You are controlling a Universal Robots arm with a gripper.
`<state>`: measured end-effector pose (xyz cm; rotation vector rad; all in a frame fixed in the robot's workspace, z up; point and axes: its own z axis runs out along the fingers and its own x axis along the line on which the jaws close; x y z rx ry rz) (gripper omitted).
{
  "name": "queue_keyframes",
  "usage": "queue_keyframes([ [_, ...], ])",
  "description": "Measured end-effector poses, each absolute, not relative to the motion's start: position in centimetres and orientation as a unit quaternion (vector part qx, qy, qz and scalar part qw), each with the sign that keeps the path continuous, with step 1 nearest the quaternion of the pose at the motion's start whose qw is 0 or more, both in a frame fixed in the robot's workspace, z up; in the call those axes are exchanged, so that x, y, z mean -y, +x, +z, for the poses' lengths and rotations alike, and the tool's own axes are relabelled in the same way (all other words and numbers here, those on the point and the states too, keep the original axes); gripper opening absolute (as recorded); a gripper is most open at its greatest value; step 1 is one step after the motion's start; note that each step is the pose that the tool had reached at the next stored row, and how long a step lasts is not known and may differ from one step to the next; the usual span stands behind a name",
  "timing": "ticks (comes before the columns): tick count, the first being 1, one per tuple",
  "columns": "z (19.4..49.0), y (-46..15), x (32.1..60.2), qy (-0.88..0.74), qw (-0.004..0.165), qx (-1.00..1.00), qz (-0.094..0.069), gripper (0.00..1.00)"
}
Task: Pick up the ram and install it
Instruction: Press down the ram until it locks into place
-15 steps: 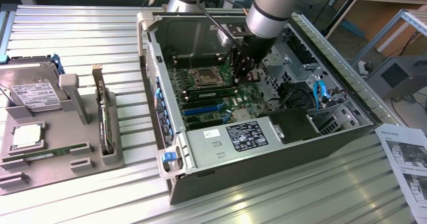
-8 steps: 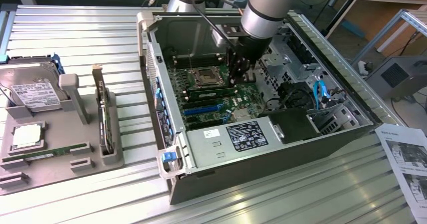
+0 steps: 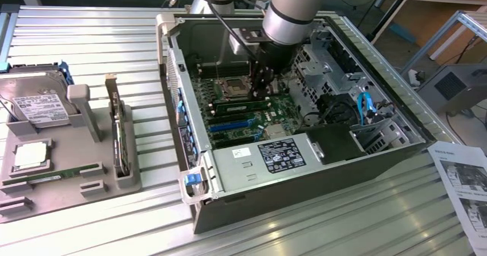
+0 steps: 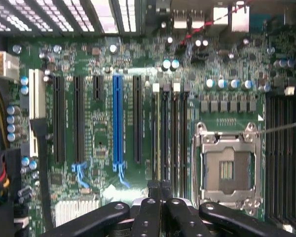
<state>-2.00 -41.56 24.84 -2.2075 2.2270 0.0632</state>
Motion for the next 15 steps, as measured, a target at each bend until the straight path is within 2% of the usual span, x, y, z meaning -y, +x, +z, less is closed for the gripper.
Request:
queue_keyframes([
  [15, 24.8, -4.6, 41.6, -0.704, 0.003, -0.71, 0.02, 0.11],
])
